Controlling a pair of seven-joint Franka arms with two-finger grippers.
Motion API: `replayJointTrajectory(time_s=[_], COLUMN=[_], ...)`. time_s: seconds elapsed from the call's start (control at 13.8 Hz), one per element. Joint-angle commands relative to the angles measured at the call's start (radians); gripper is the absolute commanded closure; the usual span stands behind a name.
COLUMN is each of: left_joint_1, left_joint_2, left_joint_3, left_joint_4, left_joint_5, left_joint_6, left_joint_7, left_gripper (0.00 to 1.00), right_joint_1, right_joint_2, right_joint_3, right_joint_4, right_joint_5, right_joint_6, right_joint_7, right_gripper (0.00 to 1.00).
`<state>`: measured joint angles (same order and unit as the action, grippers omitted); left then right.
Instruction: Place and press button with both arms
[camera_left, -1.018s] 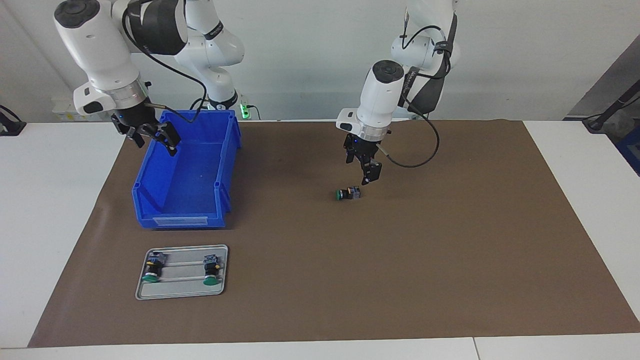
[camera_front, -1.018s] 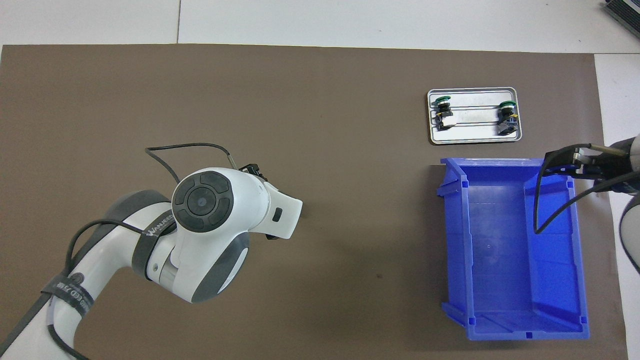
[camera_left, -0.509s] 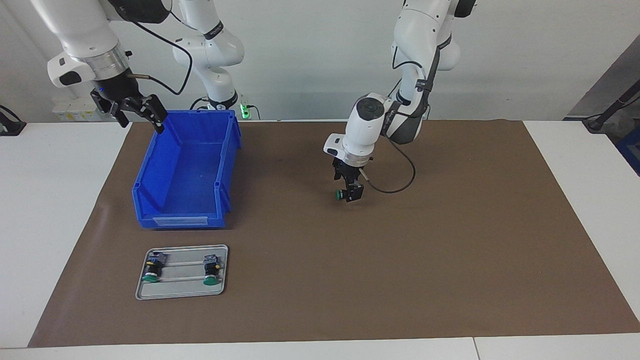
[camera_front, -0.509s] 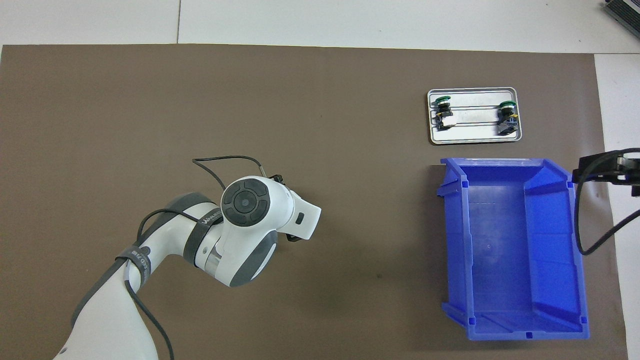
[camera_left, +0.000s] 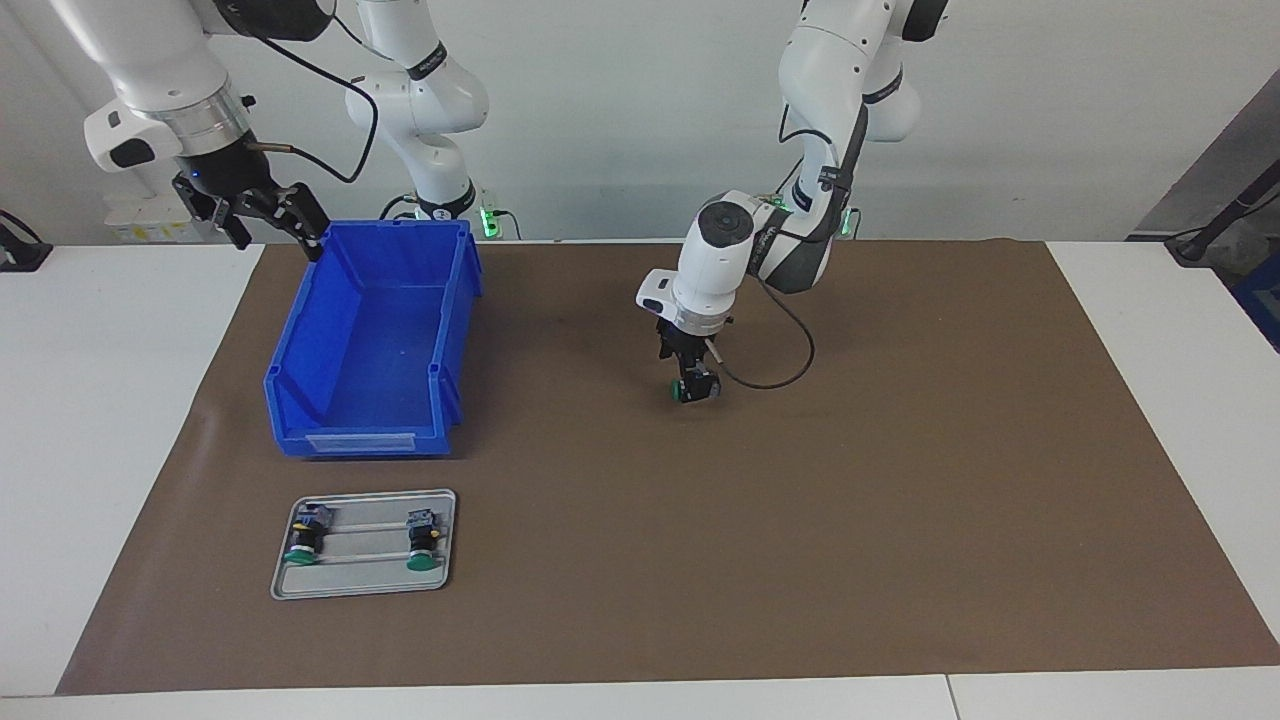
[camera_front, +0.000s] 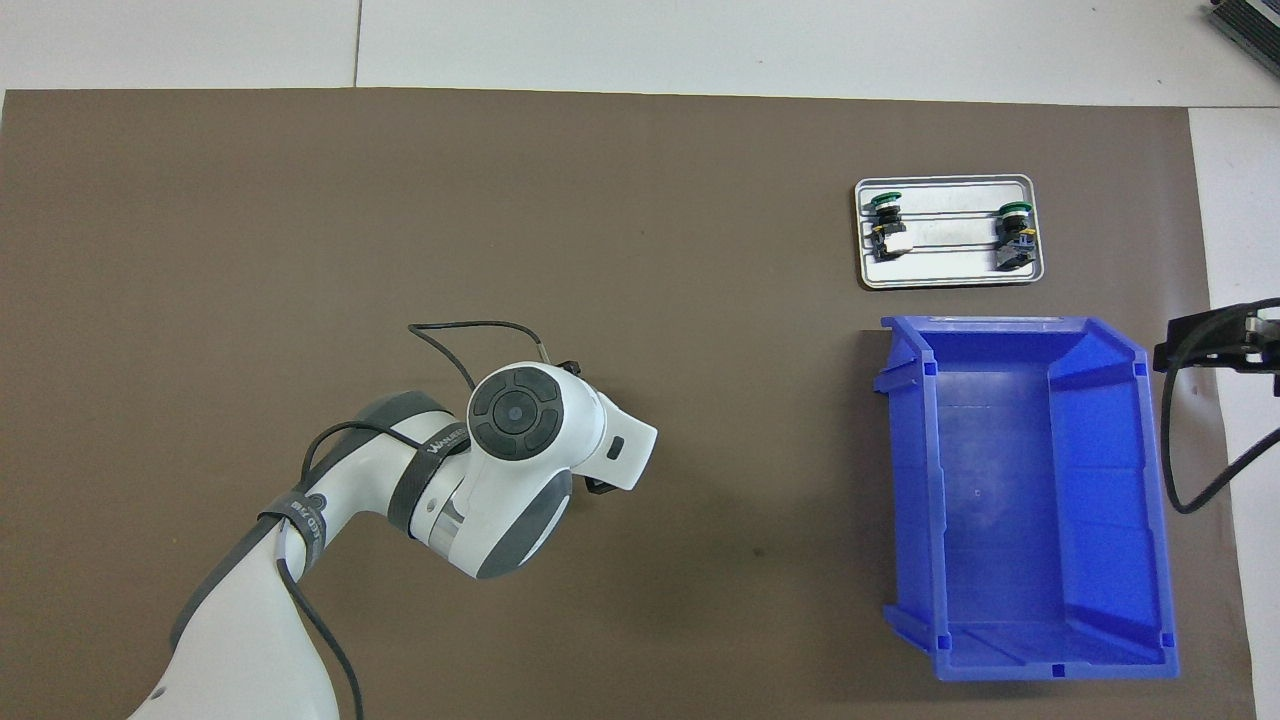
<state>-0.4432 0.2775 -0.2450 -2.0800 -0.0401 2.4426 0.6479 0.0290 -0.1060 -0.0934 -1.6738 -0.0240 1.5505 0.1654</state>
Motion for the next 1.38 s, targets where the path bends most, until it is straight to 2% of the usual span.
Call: replayJointTrajectory(time_s=[0.0, 0.36, 0.73, 0.87, 1.31], left_joint_1=[-0.026, -0.034, -0.046, -0.046, -0.037], left_joint_2=[0.026, 0.032, 0.045, 0.045, 0.045], left_joint_3=[0.018, 0.018, 0.02, 0.02, 0.021], left_joint_4=[0.008, 0.003, -0.002, -0.002, -0.002], left_joint_5=[-0.012, -0.014, -0.012, -0.012, 0.0], left_joint_6=[0.012, 0.015, 0.042, 0.044, 0.035], left_joint_7=[-0.017, -0.03, -0.04, -0.039, -0.008], left_gripper=[0.0, 0.0, 0.12, 0.23, 0.21], right_joint_1=[-0.018, 0.009, 0.015, 0.017, 0.009], right_joint_2=[0.0, 0.002, 0.0, 0.0, -0.001], right_joint_3=[0.02, 0.021, 0.023, 0.023, 0.02], right_joint_4=[0.003, 0.003, 0.0, 0.0, 0.003], right_joint_5=[0.006, 0.002, -0.002, -0.004, 0.013], right_joint_6=[-0.015, -0.007, -0.012, -0.007, -0.013], right_joint_7=[-0.026, -0.027, -0.053, -0.058, -0.052], right_gripper=[0.0, 0.0, 0.0, 0.0, 0.0])
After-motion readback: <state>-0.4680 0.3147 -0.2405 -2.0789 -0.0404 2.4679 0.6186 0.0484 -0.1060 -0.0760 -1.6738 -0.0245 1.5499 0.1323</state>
